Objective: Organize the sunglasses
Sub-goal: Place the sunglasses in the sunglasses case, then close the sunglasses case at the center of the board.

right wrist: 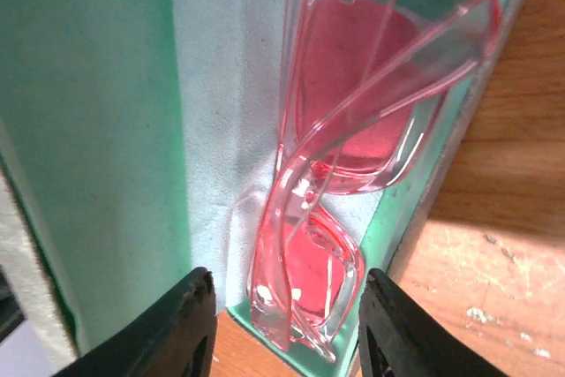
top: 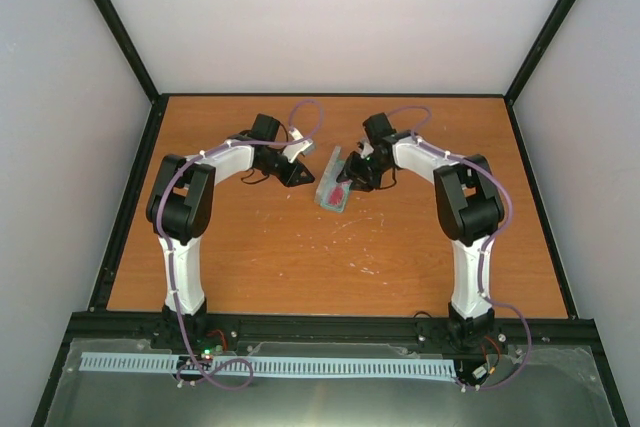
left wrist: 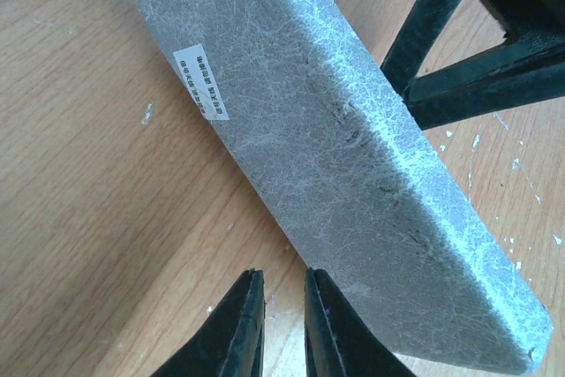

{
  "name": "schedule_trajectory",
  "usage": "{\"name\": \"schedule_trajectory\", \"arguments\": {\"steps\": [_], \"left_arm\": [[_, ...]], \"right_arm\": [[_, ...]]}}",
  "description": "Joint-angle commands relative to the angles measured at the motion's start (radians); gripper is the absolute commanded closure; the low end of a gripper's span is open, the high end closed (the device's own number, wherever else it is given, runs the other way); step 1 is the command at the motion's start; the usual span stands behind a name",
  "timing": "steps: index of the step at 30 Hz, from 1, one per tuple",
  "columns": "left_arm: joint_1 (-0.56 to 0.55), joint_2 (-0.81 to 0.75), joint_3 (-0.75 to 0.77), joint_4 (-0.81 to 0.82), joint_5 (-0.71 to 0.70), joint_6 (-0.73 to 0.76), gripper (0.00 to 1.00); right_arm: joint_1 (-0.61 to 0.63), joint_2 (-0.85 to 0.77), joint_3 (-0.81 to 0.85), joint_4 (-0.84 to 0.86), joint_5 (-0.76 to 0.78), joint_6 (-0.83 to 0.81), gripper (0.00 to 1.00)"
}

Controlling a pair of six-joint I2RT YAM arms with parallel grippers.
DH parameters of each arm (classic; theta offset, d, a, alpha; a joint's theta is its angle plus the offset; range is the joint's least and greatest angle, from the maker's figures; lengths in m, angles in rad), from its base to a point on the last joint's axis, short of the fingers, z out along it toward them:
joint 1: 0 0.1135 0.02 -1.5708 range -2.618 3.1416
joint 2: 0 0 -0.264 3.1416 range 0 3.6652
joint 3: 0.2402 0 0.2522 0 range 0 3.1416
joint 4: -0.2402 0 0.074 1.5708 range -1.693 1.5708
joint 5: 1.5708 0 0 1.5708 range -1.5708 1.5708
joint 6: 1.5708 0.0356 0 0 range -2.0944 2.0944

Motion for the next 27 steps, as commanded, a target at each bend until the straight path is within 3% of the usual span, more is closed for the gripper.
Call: {"name": "schedule_trajectory", "arguments": {"steps": [1,4,6,10,12,16,27], "left_arm": [[0.001,-0.034,0.011,0.019,0.018,0.023,0.84],[0.001,-0.037,0.017,0.017,0.017,0.023,0.84],[0.001,-0.039,0.021,0.014,0.017,0.024,0.83],[0.001,-0.045,0.033,0.015,0.018,0.017,0.83],[0.001,-0.05,0.038,0.014,0.024,0.011,0.84],[0.0,-0.06,0.045,0.0,0.035,0.008,0.84],[-0.012,-0.065,0.052,0.001,0.03,-0.003,0.83]], "right_arm": [[0.002,-0.061,0.01,-0.037,0.028,-0.015,0.54],[0.002,-0.081,0.009,-0.055,0.048,-0.024,0.53],[-0.001,-0.099,-0.002,-0.065,0.064,-0.028,0.58],[-0.021,-0.169,-0.102,-0.019,0.115,0.026,0.89],[-0.033,-0.206,-0.168,0.032,0.142,0.065,0.95],[-0.044,-0.214,-0.228,0.079,0.165,0.109,0.97],[-0.043,-0.089,-0.181,0.134,0.143,0.115,0.97]]}}
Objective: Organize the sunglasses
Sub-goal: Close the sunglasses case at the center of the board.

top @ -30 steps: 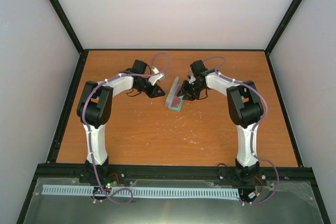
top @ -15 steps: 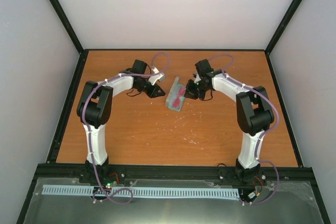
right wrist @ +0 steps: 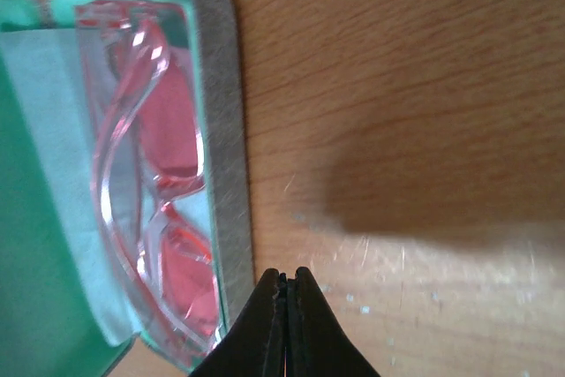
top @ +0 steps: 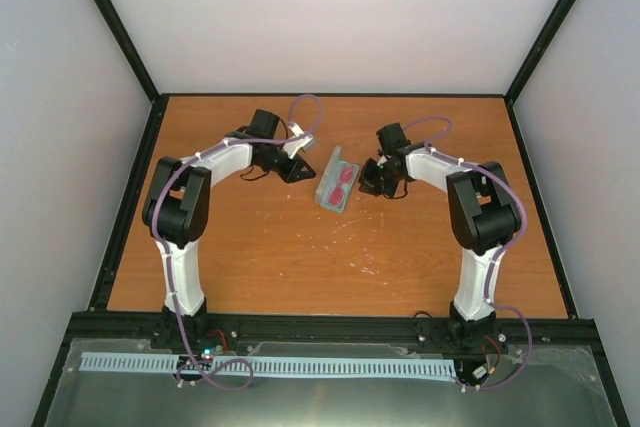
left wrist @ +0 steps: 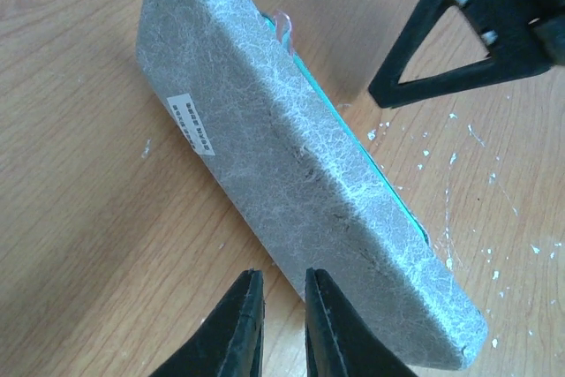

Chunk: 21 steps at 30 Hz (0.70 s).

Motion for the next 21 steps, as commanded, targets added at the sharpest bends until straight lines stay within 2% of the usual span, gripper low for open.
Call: {"name": "schedule_trajectory", "arguments": {"steps": [1,21], "left_arm": [[-0.013,-0.024,0.048,0.005,0.023,-0.006,0.83],[-0.126,0.058,0.047,0.073,0.054,-0.079,0.83]], "right_arm": [[0.003,0.066,0.032,0.041,-0.01,0.015,0.97],[0.015,0.08,-0.013,0.106,-0.065,0.005,0.97]]}}
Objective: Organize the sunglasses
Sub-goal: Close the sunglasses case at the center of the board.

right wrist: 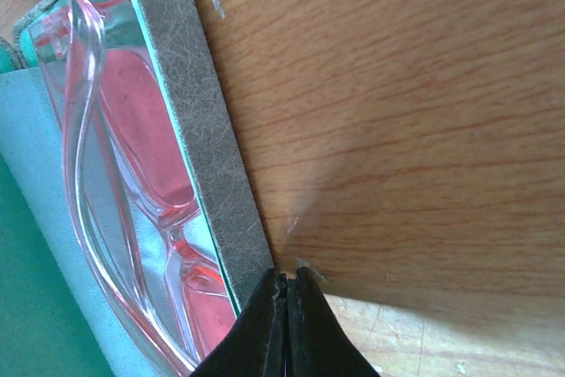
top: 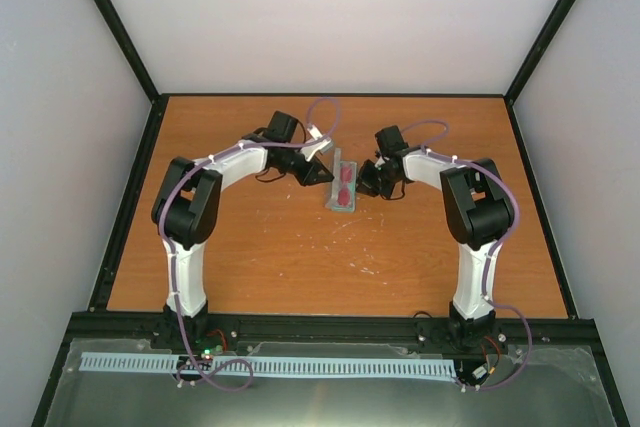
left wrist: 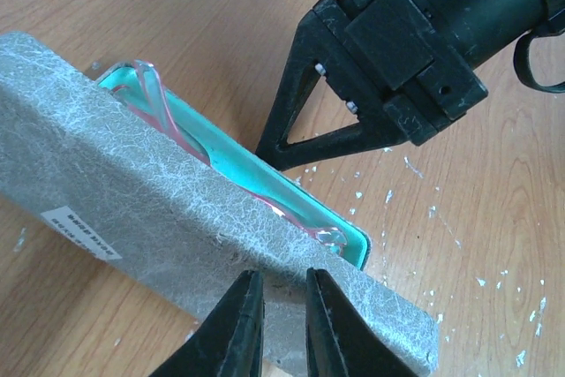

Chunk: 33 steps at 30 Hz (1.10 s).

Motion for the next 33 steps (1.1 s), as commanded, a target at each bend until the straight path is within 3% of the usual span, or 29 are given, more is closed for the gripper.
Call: {"name": "schedule_trajectory", "arguments": {"steps": [1,22,28,30,33], "left_arm": [[-0.029,0.036,0.008,0.036,0.016,-0.028,0.83],[-0.076,0.154,0.054,0.041,0.04,-0.03,0.83],[-0.071,0.134,0.101,-0.004,-0.011,-0.016,0.83],[-0.045,0.099,0.125,-0.005,-0.018,-0.034,0.74],[0.014,0.026,0.148,0.017,-0.028,-0.071,0.46]], "right_arm": [[0.016,0.009,-0.018,0.027,-0.032,-0.007,0.97],[0.036,0.014,-0.067,0.097,-0.105,-0.009,0.97],[0.023,-0.022,-0.063,0.046,-0.074,-0.046,0.97],[-0.011,-0.068,-0.076,0.019,-0.053,-0.064,0.97],[-0.078,-0.163,-0.093,-0.044,0.002,-0.106,0.9]]}}
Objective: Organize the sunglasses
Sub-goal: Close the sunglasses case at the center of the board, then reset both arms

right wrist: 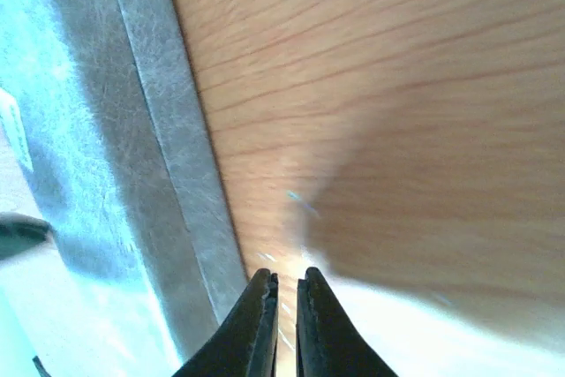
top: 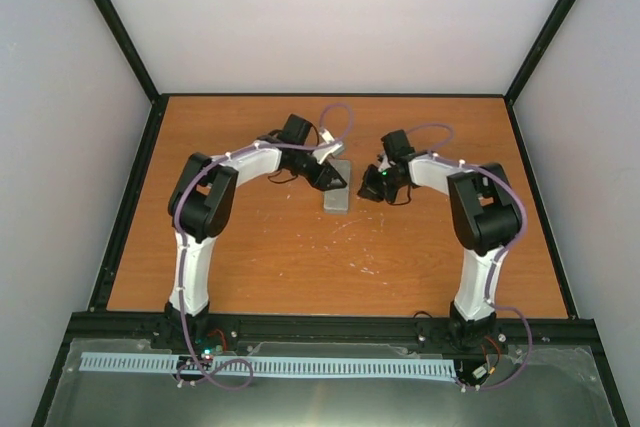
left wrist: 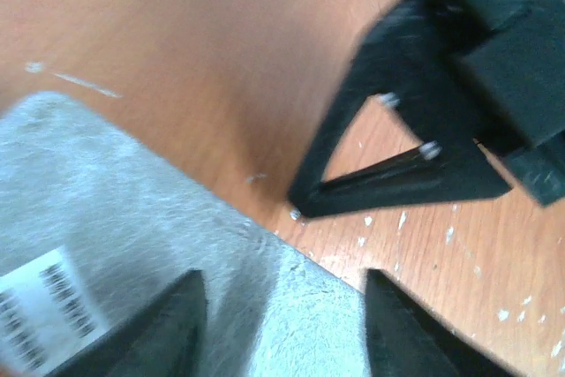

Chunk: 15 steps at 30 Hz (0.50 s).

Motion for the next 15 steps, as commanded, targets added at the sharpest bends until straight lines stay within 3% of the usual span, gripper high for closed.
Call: {"name": "schedule_trajectory", "arguments": {"steps": [1,2,3,5,7,8,15], "left_arm": [[0.081,-0.129,0.078,0.0,-0.035,-0.038,0.38],[0.099,-0.153,0.091,-0.002,-0.043,-0.044,0.22],[0.116,-0.177,0.102,-0.005,-0.061,-0.049,0.06],[0.144,-0.224,0.113,-0.001,-0.118,-0.062,0.01],[0.168,-0.273,0.098,0.028,-0.2,-0.1,0.0],[0.184,-0.303,0.087,0.055,-0.245,-0.131,0.0],[0.3,-0.391,-0.077,0.056,-0.463,-0.317,0.01]], "right_arm": [[-0.103,-0.163,-0.021,-0.122,0.095,-0.088,0.87],[-0.115,-0.197,-0.017,-0.154,0.121,-0.114,0.82],[-0.15,-0.227,-0.013,-0.179,0.145,-0.141,0.71],[-0.192,-0.277,-0.002,-0.221,0.172,-0.208,0.44],[-0.221,-0.319,0.014,-0.256,0.213,-0.271,0.05],[-0.232,-0.345,0.019,-0.27,0.238,-0.304,0.0],[-0.25,-0.4,0.002,-0.292,0.395,-0.404,0.0]]}}
